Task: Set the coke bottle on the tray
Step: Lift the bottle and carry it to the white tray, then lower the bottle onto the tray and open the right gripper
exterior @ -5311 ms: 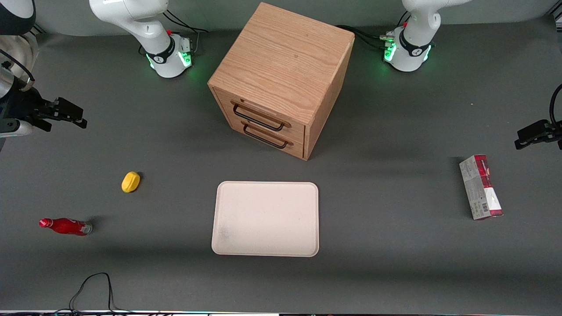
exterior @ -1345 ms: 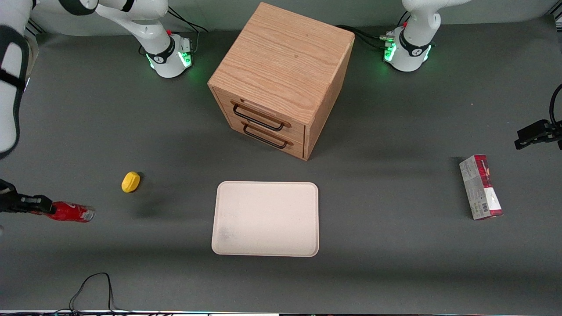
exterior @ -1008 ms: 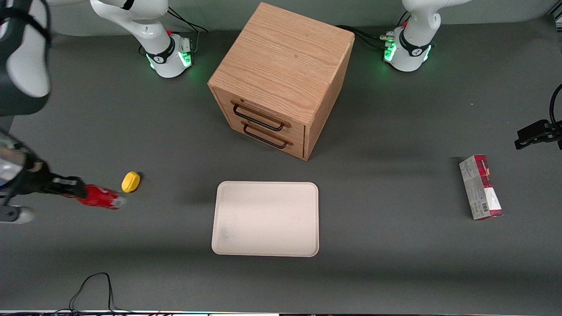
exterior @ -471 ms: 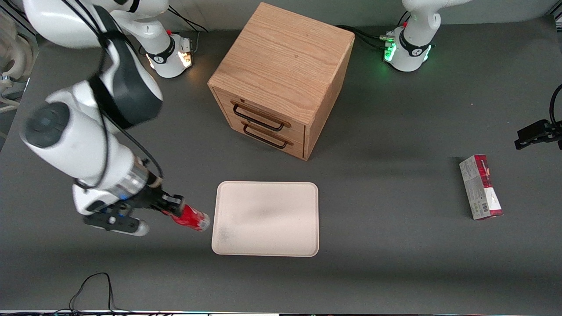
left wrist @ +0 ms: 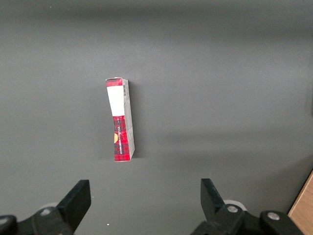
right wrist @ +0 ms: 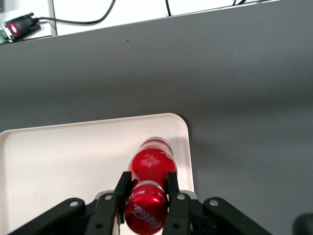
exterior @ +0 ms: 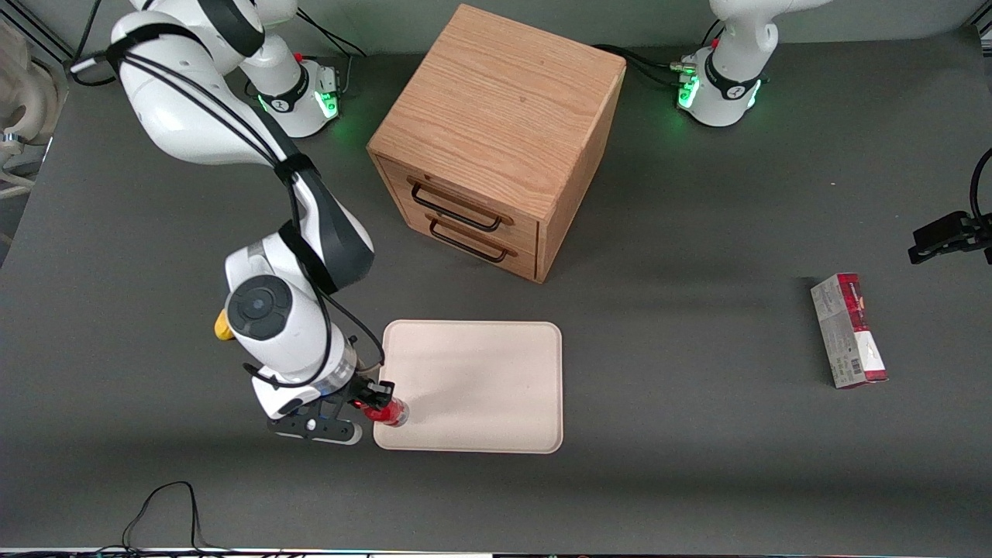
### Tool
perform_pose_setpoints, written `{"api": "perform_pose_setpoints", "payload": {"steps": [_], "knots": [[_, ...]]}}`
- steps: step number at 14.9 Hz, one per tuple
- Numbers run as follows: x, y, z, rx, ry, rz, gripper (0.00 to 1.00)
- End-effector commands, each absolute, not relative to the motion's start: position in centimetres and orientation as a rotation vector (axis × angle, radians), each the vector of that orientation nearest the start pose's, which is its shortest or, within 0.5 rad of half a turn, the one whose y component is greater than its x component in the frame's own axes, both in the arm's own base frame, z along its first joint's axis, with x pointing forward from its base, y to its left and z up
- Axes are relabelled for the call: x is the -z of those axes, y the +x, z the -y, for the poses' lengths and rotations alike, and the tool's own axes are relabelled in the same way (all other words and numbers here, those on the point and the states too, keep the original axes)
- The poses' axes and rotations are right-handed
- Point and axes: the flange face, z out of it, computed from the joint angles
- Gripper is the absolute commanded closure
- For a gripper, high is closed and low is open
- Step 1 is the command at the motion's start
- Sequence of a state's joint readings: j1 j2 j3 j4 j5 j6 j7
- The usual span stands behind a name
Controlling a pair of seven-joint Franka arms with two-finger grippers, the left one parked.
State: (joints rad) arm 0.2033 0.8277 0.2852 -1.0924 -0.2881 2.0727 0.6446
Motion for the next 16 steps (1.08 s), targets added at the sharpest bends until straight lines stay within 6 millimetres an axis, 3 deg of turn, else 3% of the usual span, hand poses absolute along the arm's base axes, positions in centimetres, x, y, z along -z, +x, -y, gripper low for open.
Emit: {"api": "perform_pose_setpoints", "payload": {"steps": [1, 6, 7, 8, 9, 13, 16], "knots": [[-34.9, 72.6, -28.8, 0.345, -3.078, -0.215, 1.0], [-33.2, 72.7, -28.6, 0.325, -3.091, -0.178, 0.97], [-33.2, 72.7, -28.6, 0.327, -3.09, -0.178, 0.63], [-33.0, 72.6, -28.6, 0.322, -3.093, -0.181, 0.07], [-32.8, 72.6, -28.6, 0.329, -3.099, -0.176, 0.0], [-32.4, 72.5, -28.5, 0.334, -3.114, -0.16, 0.0], [-33.6, 72.9, -28.2, 0.365, -3.101, -0.176, 0.0]]}}
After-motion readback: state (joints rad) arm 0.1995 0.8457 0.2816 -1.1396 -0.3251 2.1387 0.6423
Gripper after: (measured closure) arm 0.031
